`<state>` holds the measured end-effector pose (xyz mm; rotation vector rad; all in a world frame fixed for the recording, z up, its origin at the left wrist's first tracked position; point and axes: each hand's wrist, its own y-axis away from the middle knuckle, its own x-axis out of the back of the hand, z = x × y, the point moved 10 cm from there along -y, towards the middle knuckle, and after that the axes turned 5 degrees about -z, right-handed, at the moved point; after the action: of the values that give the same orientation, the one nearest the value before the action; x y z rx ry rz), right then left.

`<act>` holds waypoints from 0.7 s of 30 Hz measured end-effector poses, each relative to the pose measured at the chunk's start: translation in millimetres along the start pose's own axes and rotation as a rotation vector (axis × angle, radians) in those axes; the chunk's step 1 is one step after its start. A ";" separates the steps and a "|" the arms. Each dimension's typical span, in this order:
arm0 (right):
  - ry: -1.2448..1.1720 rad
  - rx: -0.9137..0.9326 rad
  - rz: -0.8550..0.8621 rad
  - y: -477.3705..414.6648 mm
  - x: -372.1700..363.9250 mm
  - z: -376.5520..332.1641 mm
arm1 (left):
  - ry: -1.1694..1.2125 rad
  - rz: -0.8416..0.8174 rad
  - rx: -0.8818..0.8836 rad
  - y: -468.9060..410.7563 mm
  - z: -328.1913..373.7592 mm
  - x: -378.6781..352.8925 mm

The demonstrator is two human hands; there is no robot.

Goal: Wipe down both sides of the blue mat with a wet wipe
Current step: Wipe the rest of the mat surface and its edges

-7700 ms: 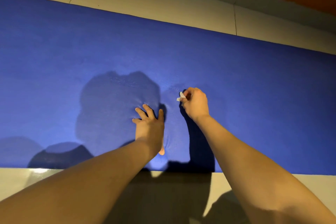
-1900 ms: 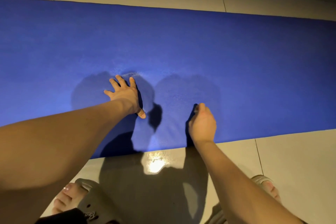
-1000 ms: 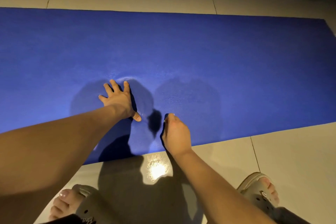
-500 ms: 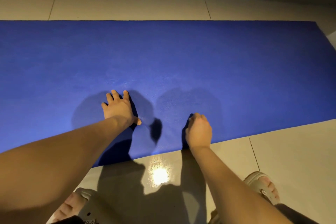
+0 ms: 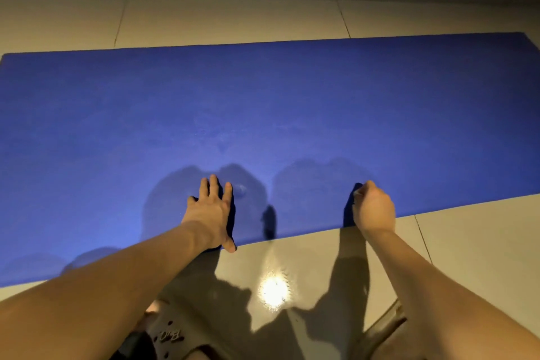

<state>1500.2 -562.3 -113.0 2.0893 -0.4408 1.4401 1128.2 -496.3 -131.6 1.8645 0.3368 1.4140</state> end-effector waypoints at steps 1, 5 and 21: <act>-0.010 0.002 0.013 3.5 -1.7 -5.3 | -0.014 0.016 0.010 -0.7 1.6 0.0; -0.081 0.141 -0.012 41.5 -39.2 -78.4 | -0.033 0.008 0.036 -4.9 5.0 -2.1; 0.025 -0.032 0.035 7.3 -7.6 -13.2 | -0.021 0.027 0.067 -7.9 5.6 -5.8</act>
<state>1483.5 -560.3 -114.6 2.0454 -0.4891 1.4682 1133.0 -496.8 -141.8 1.9434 0.3543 1.4155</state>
